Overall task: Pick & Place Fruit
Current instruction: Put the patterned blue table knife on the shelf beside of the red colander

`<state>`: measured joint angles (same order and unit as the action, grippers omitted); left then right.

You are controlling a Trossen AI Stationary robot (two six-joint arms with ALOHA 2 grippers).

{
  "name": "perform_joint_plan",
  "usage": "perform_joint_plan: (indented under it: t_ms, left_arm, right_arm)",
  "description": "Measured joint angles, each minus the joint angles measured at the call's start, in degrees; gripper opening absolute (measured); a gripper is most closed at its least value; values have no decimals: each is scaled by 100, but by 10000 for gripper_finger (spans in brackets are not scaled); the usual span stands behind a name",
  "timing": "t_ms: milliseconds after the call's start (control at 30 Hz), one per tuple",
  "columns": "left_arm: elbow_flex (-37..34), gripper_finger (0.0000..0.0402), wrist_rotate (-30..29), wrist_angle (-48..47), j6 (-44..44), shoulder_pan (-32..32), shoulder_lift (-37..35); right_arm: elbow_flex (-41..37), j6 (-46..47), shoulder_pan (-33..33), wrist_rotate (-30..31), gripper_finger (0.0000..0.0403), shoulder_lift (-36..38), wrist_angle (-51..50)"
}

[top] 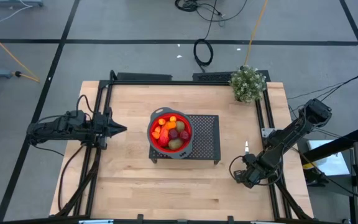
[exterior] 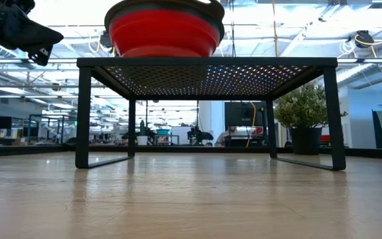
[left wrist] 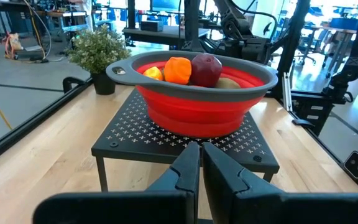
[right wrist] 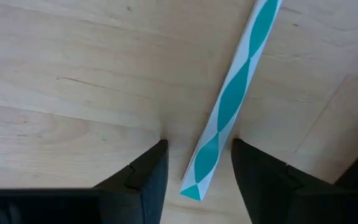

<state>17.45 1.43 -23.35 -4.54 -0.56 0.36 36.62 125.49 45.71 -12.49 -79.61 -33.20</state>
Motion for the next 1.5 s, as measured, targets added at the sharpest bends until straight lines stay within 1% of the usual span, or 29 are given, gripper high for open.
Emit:
perform_joint_plan:
  t_ms: [467,600,967,1500]
  left_arm:
    - [-2,19,-2,2,-31,-2,0]
    - [-2,19,0,2,-41,0,0]
    - [-2,19,3,2,-44,-1,0]
    - [-4,19,7,2,-55,-1,0]
  right_arm:
    - [-7,138,0,24,61,-9,44]
    - [-9,140,0,24,38,-9,65]
    - [-9,243,0,26,38,-8,91]
    - [-26,247,4,181,37,352,-2]
